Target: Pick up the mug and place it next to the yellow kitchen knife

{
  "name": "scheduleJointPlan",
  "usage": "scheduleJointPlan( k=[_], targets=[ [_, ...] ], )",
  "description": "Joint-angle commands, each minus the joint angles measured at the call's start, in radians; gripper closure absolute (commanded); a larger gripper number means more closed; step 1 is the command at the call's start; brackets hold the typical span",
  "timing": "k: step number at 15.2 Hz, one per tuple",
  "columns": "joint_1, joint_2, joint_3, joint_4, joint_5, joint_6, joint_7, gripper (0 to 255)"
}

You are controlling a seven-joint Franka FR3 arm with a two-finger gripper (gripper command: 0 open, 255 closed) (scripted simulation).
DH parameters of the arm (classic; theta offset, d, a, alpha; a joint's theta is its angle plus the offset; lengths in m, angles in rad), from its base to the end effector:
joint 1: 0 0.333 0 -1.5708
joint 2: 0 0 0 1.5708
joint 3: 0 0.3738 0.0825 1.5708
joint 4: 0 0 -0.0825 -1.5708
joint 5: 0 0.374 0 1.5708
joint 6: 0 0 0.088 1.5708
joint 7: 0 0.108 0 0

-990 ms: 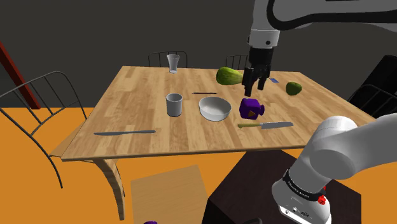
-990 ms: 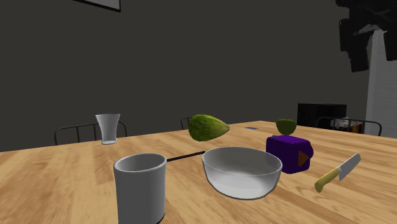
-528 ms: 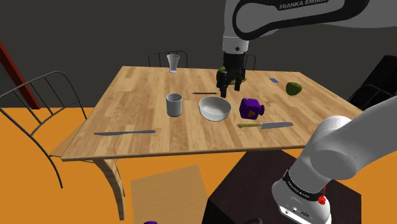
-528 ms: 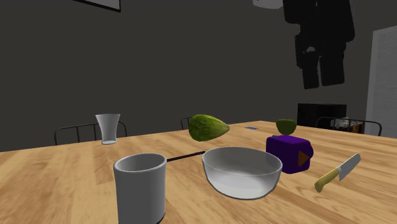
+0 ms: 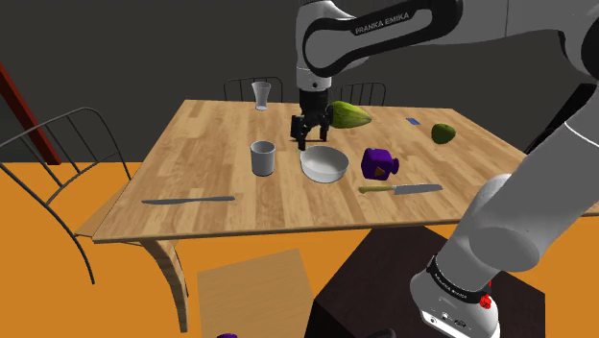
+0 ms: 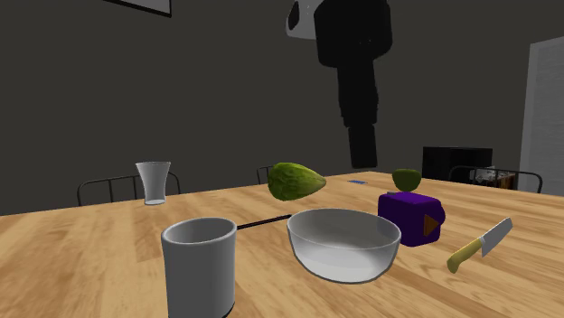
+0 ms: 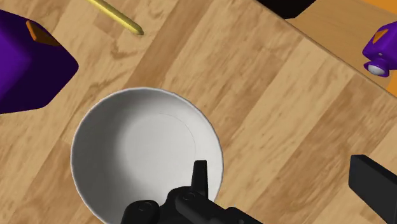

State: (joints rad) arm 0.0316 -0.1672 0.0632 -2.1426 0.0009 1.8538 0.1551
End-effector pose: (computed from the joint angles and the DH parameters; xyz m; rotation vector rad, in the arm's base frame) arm 0.4675 0.0461 0.5259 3.1098 -0.0966 -0.1866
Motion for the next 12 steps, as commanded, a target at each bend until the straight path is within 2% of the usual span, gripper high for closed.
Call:
scheduleJointPlan(
  k=[1,7,12],
  targets=[
    [0.006,0.076,0.011,0.06,-0.009,0.02,0.016,0],
    [0.027,0.305,0.031,0.265,-0.047,0.053,0.055,0],
    [0.052,0.504,0.037,0.481,-0.085,0.042,0.083,0]
  ],
)
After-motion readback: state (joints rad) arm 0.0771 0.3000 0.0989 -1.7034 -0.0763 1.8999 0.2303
